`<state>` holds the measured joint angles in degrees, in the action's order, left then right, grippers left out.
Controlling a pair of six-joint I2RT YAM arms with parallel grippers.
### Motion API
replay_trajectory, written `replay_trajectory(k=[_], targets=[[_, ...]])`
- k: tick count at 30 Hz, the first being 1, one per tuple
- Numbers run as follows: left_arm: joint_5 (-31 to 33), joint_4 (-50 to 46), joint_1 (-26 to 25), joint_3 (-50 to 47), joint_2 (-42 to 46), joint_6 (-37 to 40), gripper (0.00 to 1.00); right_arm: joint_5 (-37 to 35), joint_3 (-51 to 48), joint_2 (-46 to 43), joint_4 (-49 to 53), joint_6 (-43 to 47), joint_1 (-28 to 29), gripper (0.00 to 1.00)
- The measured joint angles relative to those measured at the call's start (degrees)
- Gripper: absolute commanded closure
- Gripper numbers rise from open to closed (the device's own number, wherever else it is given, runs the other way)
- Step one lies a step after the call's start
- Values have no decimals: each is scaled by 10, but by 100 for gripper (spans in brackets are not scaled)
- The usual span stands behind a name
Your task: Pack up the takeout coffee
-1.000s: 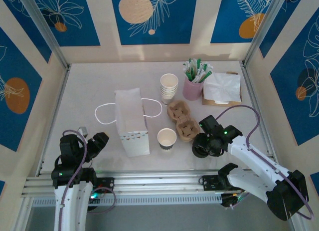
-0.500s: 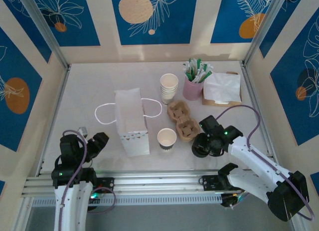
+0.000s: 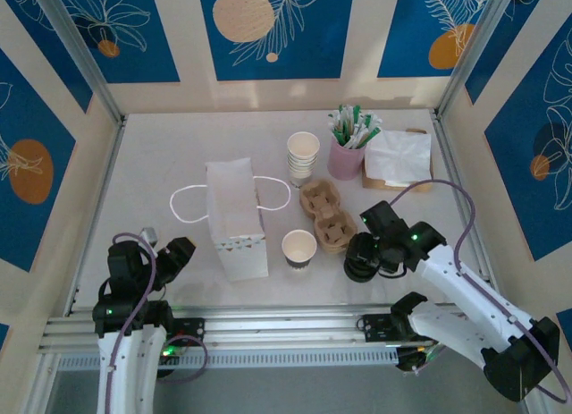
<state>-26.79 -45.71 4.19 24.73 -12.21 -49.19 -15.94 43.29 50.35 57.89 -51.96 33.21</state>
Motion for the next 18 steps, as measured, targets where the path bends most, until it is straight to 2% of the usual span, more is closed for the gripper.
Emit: replay_trajectory(k=[10,18], targets=[[0,6,0,-11,0,0,38,9,86,41,0,29,94,32],[0,16,0,-13,-7,0,38,-23,71,60,32,7,83,32]])
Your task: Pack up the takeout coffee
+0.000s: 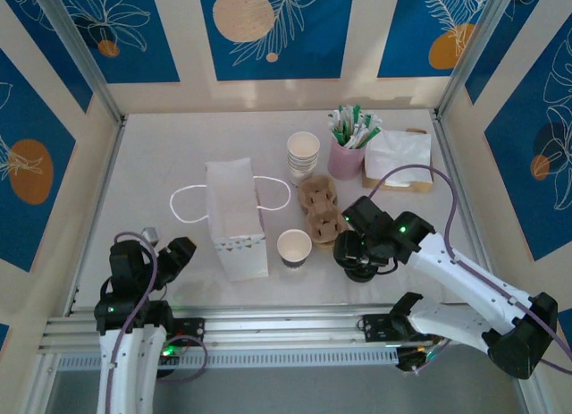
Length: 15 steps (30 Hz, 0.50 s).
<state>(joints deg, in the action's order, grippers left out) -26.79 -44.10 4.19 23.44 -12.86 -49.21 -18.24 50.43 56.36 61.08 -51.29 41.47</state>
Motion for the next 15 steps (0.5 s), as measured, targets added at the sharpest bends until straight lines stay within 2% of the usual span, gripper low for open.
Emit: replay_trajectory(k=[8,15], targets=[[0,0,0,0,0,0,38,0,3,-35,27,4,-39,33],[0,0,0,0,0,0,38,20,71,-9,29,27,-12,32]])
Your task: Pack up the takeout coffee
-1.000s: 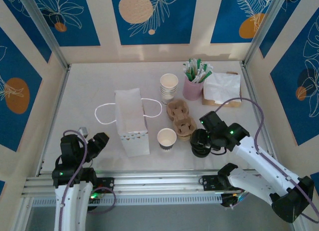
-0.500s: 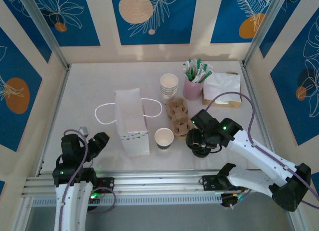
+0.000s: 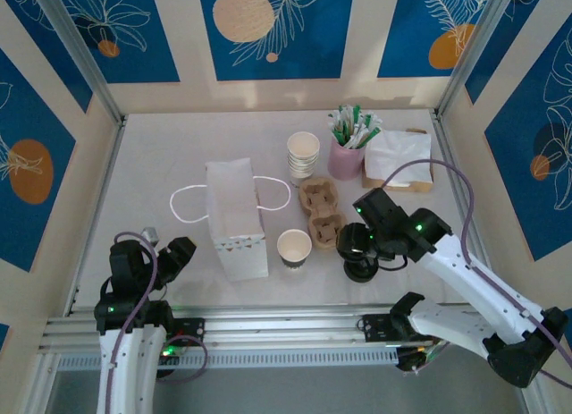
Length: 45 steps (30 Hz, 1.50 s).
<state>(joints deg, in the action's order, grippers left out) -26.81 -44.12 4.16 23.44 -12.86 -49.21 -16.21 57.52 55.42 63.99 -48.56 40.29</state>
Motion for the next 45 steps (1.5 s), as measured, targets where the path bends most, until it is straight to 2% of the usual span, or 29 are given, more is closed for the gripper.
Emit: replay_trajectory(k=[7,12,17,21,24,28,37,45], targets=[[0,0,0,0,0,0,38,12,78,128,-26,16,83,32],[0,0,0,0,0,0,38,10,96,187,-40,14,106,32],[0,0,0,0,0,1,38,-4,90,180,-53,4,106,29],[0,0,0,0,0,2,38,-17,74,152,-68,-10,100,21],[0,-1,0,0,0,2,38,-14,48,120,-88,-23,72,15],[0,-4,0,0,0,2,38,15,3,93,-126,-33,21,15],[0,-5,0,0,0,2,38,65,-11,133,-193,-26,9,6],[0,-6,0,0,0,2,37,68,-11,172,-209,-9,3,5]])
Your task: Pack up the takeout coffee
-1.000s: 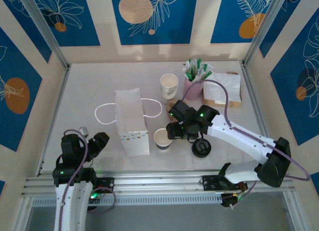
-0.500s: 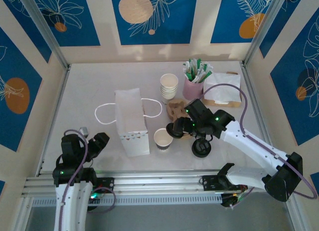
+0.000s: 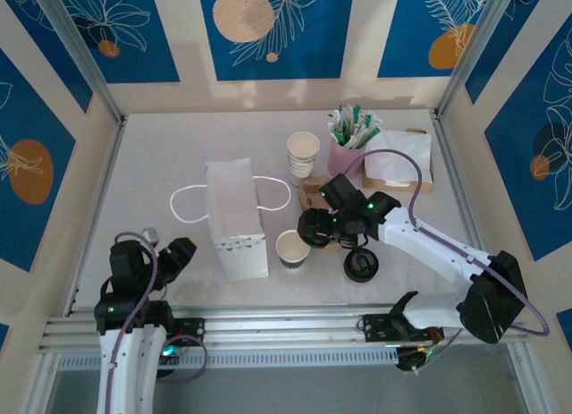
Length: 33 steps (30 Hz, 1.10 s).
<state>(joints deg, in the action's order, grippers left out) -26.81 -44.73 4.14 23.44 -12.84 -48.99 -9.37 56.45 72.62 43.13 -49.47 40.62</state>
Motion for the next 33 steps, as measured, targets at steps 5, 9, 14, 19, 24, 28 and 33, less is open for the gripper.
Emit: replay_trajectory(k=[5,9,14,19,24,28,33], targets=[[0,-3,0,0,0,0,37,1,0,1,-10,2,-7,6],[0,-3,0,0,0,0,37,4,0,8,-18,2,-10,7],[0,-3,0,0,0,0,37,11,-10,18,-28,2,-17,9],[0,-3,0,0,0,0,37,15,-15,23,-35,2,-17,12],[0,-3,0,0,0,0,37,20,-19,23,-42,0,-19,16],[0,-3,0,0,0,0,37,22,-19,23,-48,-1,-21,20],[0,-3,0,0,0,0,37,24,-19,23,-50,0,-22,22]])
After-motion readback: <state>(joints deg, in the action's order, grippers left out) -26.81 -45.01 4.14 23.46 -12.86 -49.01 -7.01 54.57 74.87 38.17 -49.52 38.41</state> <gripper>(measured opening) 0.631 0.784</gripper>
